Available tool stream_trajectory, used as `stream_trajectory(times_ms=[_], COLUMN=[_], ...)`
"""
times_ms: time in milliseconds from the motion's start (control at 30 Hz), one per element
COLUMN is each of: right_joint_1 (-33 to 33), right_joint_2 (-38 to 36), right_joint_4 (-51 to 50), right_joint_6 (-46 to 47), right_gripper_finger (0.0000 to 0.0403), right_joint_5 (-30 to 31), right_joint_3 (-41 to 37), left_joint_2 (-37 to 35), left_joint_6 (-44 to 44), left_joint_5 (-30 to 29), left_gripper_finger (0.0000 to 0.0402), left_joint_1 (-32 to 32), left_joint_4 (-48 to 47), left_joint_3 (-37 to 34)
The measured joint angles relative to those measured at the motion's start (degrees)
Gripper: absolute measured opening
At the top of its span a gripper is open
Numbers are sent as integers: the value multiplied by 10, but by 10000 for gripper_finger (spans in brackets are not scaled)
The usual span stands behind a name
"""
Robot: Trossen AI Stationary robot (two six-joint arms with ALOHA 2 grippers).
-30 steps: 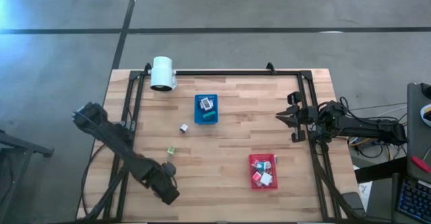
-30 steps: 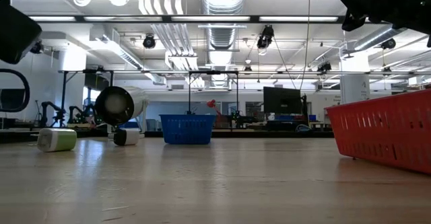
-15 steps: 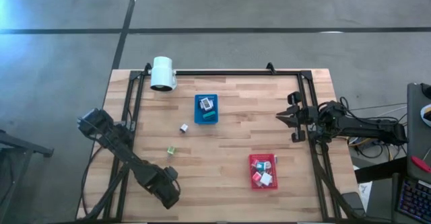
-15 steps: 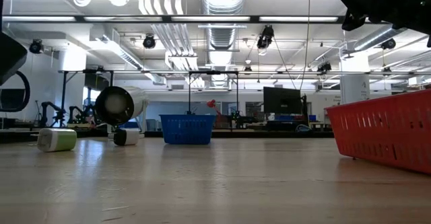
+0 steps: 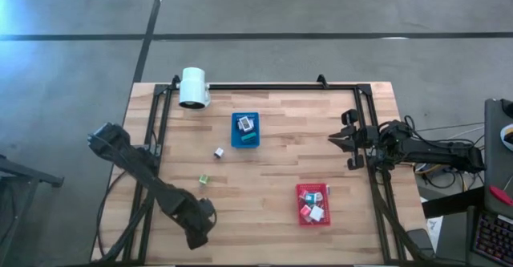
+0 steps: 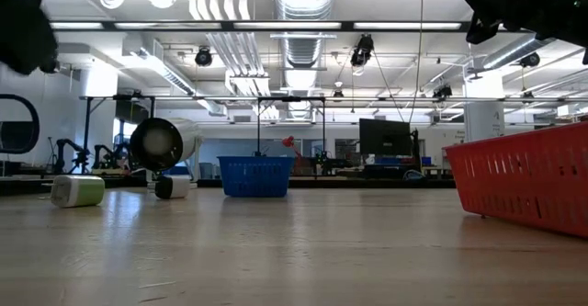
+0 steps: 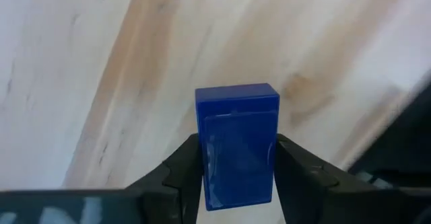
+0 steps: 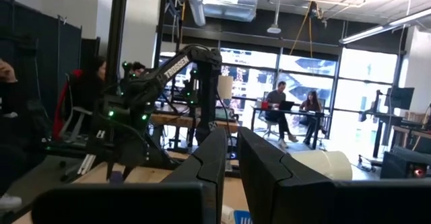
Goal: Pick & Place Office items
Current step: Put the dark blue digital clock into the blue bin
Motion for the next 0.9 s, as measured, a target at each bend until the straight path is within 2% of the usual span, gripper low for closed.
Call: stream_trajectory(times_ms=[167,333,667,900], right_joint_1=[0,0,0,0], right_joint_2=[0,1,17,27], right_joint_4=[0,-1,-1,-1], right_joint_6=[13,22,38,29], right_gripper_finger=[34,34,34,34], right_joint_5=[0,0,0,0], right_joint_3=[0,0,0,0], left_joint_2=[-43,-95,-192,-264], left_joint_6=[108,229,483,682], left_joint_5=[-10,-78,-172,-179], left_gripper_finger=[145,145,145,145], left_joint_1=[31,79,206,291], left_joint_4=[-4,-4,5,76], left_joint_3=[14,33,66,66])
